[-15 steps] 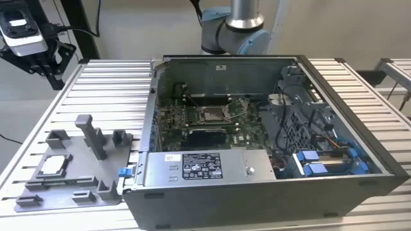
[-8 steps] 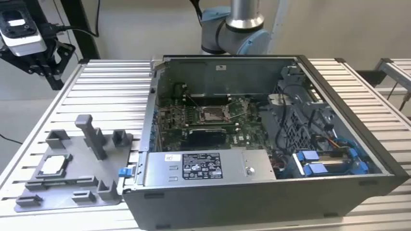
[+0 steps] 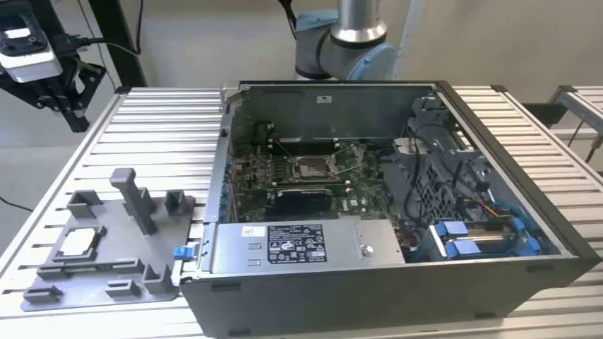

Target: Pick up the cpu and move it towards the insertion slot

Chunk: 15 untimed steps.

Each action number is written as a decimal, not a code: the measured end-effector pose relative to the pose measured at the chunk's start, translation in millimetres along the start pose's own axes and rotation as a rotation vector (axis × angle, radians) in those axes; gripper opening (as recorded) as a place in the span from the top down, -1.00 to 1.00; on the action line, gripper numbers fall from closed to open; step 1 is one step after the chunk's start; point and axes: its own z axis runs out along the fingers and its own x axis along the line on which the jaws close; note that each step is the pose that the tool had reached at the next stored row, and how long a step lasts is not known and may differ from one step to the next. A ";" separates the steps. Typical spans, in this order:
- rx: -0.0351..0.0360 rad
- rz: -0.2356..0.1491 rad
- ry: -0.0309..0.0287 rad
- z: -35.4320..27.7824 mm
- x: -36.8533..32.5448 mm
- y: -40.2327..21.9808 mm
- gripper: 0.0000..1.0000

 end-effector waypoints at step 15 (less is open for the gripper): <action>-0.0001 0.000 -0.0001 0.0 10.0 0.2 1.00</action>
